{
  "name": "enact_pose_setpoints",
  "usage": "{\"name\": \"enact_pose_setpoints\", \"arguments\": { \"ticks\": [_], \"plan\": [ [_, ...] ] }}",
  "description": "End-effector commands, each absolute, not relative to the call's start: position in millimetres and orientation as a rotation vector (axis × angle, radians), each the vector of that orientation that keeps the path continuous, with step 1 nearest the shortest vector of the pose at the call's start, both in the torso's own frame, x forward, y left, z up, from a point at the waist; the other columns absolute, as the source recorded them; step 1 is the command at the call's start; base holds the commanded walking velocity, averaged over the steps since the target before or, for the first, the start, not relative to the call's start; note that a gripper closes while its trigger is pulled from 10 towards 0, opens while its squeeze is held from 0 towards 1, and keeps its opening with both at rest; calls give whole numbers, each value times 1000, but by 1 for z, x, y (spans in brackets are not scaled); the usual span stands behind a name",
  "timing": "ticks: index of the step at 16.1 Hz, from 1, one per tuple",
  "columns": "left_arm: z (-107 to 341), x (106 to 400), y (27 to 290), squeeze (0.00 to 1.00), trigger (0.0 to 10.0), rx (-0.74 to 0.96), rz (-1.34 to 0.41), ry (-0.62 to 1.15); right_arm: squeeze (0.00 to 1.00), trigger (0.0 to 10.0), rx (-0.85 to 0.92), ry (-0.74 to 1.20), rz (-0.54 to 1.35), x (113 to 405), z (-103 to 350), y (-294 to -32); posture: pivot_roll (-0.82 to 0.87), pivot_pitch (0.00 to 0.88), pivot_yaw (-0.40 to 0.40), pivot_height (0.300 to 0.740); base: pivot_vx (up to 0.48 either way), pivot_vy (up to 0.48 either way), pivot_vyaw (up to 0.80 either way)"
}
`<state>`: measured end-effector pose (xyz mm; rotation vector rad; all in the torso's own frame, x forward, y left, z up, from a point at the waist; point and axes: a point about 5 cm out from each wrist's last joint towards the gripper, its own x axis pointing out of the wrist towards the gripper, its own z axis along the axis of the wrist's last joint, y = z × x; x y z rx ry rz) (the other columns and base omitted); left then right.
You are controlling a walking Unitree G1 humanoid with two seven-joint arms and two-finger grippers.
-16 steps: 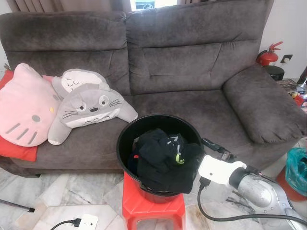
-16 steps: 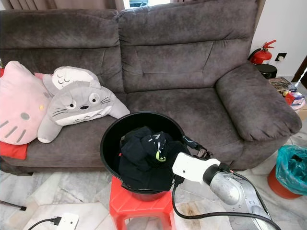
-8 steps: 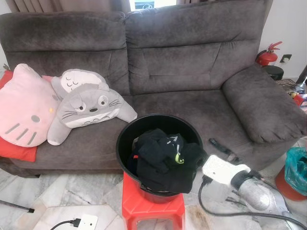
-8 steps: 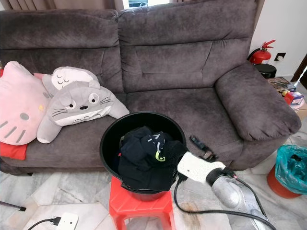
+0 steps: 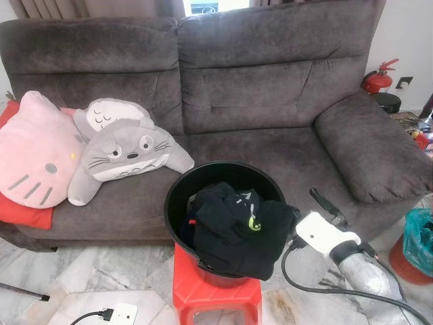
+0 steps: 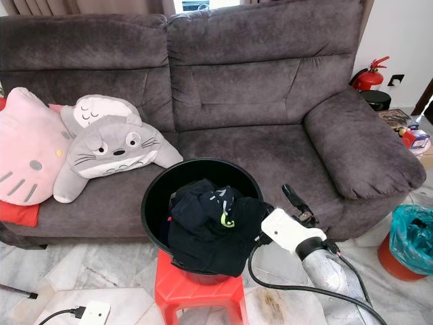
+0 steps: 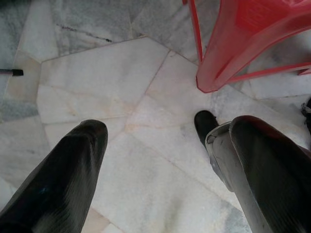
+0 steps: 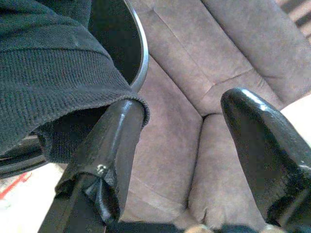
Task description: Hang hanger
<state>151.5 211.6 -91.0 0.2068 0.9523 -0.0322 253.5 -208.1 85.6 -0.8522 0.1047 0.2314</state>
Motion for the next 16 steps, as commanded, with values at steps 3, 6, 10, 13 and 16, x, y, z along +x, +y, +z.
{"name": "enact_pose_setpoints", "arguments": {
  "ticks": [3, 6, 10, 13, 16],
  "plan": [
    [-92, 147, 216, 0, 10000, 219, -32, 975, 0, 10000, -779, 121, 222, 251, 79, -209, -211, 0, 83, 740, 0, 0, 0],
    [-92, 146, 216, 0, 10000, 220, -32, 975, 0, 10000, -668, 144, 188, 249, 71, -212, -211, 0, 83, 740, 0, 0, 0],
    [-93, 145, 216, 0, 10000, 221, -35, 979, 0, 10000, -515, 164, 134, 247, 66, -215, -210, 0, 83, 740, 0, 0, 0],
    [-93, 144, 217, 0, 10000, 221, -30, 984, 0, 10000, -323, 176, 118, 244, 63, -210, -206, 0, 82, 740, 0, 0, 0],
    [-93, 144, 217, 0, 10000, 223, -30, 987, 0, 10000, -295, 175, 112, 237, 63, -205, -208, 0, 83, 740, 0, 0, 0]
  ]
}}
